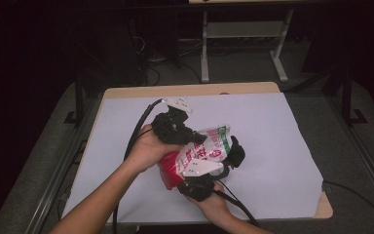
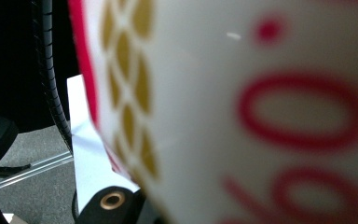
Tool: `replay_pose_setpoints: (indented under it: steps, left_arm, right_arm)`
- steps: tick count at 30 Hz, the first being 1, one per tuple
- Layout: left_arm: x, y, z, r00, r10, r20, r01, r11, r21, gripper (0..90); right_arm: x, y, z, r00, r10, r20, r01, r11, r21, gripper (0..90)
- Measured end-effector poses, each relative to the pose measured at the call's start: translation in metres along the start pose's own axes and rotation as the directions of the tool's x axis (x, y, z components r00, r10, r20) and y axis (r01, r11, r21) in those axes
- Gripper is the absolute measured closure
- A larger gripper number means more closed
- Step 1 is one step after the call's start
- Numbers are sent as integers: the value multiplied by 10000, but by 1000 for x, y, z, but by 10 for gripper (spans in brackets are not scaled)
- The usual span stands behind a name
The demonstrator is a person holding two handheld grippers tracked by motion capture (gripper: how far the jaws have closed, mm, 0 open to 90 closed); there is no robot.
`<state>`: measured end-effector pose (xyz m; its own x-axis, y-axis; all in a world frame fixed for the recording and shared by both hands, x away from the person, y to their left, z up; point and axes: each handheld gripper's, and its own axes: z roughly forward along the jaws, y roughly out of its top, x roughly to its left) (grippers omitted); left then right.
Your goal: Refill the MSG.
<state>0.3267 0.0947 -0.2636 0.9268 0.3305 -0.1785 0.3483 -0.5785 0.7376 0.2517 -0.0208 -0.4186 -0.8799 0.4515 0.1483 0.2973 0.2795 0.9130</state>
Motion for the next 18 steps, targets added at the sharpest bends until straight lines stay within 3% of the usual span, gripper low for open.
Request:
replay_pose_setpoints:
  steps: [18]
  left_arm:
    - [2, 1, 8, 10000, -72, -33, 73, 9998, 210, 900]
  right_arm:
    - [-1, -3, 1, 9994, 330, -117, -330, 9995, -28, 900]
